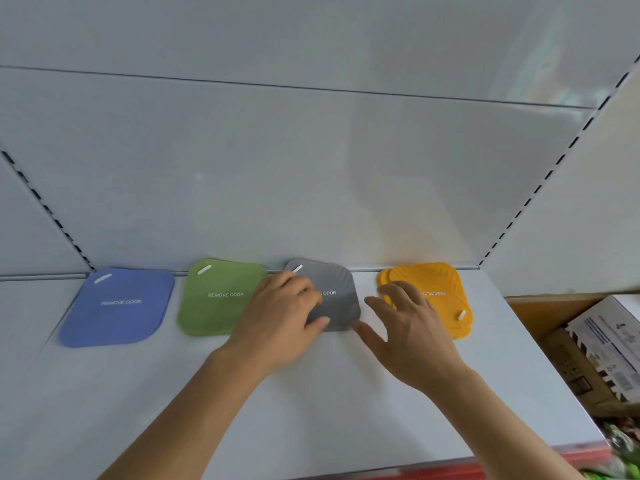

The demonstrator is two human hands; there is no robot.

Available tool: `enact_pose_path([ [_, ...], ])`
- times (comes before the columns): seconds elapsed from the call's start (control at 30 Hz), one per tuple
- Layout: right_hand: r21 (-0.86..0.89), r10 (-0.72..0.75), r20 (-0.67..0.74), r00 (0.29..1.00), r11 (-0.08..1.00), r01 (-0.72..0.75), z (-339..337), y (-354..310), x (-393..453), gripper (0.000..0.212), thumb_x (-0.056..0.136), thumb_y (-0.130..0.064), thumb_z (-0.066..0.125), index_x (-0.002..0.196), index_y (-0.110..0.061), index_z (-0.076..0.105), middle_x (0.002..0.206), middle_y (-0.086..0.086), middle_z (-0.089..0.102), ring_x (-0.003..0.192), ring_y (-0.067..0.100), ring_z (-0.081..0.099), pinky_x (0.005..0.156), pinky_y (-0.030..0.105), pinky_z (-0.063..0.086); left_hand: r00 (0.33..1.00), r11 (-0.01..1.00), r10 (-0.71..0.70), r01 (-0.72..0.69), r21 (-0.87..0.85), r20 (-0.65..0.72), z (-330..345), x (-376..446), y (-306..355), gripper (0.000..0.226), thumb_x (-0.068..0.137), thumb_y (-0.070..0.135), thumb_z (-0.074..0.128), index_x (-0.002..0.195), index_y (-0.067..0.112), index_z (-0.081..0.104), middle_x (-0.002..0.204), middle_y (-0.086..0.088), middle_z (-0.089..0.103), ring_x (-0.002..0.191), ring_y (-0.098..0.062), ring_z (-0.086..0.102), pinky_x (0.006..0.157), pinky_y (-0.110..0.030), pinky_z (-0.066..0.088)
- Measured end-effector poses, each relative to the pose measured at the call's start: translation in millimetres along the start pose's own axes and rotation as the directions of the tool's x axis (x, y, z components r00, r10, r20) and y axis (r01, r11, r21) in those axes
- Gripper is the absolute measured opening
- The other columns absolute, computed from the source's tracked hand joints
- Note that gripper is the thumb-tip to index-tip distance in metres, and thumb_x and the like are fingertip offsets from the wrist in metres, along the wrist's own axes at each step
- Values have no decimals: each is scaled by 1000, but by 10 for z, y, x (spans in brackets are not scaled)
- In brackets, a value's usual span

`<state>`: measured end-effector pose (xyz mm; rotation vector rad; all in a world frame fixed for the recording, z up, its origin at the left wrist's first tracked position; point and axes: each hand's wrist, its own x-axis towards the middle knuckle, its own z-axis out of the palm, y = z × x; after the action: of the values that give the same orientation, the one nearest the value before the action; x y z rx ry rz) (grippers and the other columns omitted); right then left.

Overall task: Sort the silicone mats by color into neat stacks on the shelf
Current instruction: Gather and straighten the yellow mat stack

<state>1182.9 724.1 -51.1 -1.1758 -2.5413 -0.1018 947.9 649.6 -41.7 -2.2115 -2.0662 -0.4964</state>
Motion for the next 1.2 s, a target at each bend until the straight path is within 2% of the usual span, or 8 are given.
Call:
enact_pose_path([
  [0.17,-96,270,-39,962,957,-273,-128,389,-260,49,93,-58,53,118,-19,71,119,6,68,115,34,58,86,45,54,993,990,110,-113,-87,-37,144,154,461,32,93,45,50,101,21,70,107,7,68,111,-22,60,95,-40,51],
  [0.4,-174,551,112,827,830,-529,-220,954,-367,56,91,-71,44,101,-19,62,104,7,61,102,33,56,81,41,50,989,988,136,-131,-76,58,450,365,1157,60,90,53,36,126,17,69,135,-4,65,130,-28,57,107,-43,51],
  [0.63,-186,421,150,894,901,-393,-318,1038,-255,52,95,-69,43,102,-21,64,102,0,57,101,25,55,75,35,50,997,1000,-9,8,23,72,604,455,1492,49,91,53,38,112,19,67,126,-3,64,123,-28,58,101,-44,52],
  [0.77,154,346,156,925,917,-369,-308,1142,-208,29,94,-43,63,112,-21,57,106,0,60,102,26,56,77,36,48,994,996,-90,89,29,65,671,483,1598,36,94,49,50,106,18,63,119,-3,62,117,-28,57,98,-44,51],
  [0.9,379,268,93,959,881,-283,-284,1206,-193,20,93,-18,60,112,-19,55,95,3,68,89,29,61,66,36,41,981,983,-184,185,-9,62,575,508,1683,39,95,52,46,102,17,63,113,-2,61,111,-29,60,92,-42,51],
  [1.03,571,169,-90,982,816,-88,-495,1279,-176,22,92,-10,62,110,-24,60,97,-5,67,70,22,60,63,41,53,944,958,-272,248,-143,-187,246,584,1715,55,93,36,67,142,17,50,147,-7,54,134,-31,54,107,-44,50],
  [1.1,642,105,-136,985,767,7,-674,1308,-165,25,92,-9,63,109,-28,64,101,-12,64,71,19,62,65,42,55,949,969,-221,188,-157,-224,32,643,1736,79,90,37,74,156,21,36,164,-10,36,151,-33,35,121,-44,36],
  [1.2,661,-58,-145,988,737,140,-923,1322,-168,29,95,-11,66,114,-32,68,99,-16,63,77,18,61,69,35,53,981,996,-60,48,-69,-184,-198,752,1799,55,89,48,66,136,21,57,156,-6,46,150,-31,37,121,-39,34],
])
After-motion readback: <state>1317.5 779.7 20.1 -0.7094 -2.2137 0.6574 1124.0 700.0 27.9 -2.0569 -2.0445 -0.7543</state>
